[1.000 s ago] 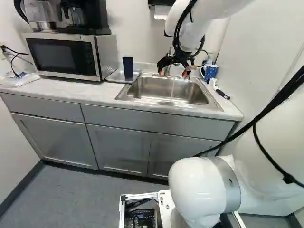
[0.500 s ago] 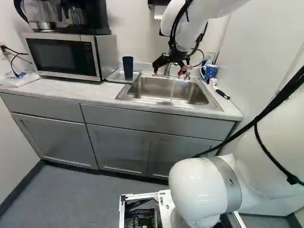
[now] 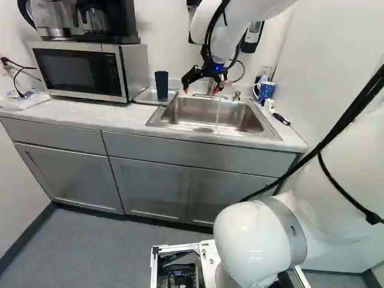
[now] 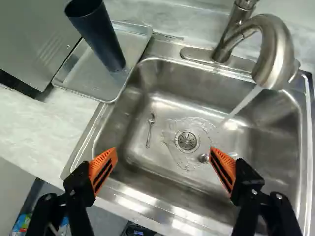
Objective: Rinse the cup and place it in the tray
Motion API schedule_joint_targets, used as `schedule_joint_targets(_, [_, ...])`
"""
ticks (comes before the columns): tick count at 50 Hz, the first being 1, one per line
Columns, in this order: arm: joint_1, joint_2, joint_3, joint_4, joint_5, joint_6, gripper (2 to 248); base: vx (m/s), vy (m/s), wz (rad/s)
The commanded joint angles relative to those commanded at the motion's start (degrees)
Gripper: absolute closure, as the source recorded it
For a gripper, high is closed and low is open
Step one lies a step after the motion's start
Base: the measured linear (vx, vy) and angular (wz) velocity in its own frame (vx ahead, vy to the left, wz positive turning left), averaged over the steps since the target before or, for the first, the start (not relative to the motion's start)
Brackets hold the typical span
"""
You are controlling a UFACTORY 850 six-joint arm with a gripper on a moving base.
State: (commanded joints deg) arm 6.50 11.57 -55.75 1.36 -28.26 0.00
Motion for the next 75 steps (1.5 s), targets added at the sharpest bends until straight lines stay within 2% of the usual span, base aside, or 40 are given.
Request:
schedule_joint_targets(43, [7.6,-9.1,-8.5,0.0,7.1,0.0,3,0.0,0.0,0.0])
schedule_joint_targets(60, [9.4,-14.0,-13.4,0.0,9.5,0.0,3,0.0,0.0,0.0])
schedule_joint_targets(75, [9.7,-18.3,-17.7,0.0,11.6,0.0,3,0.0,0.0,0.0])
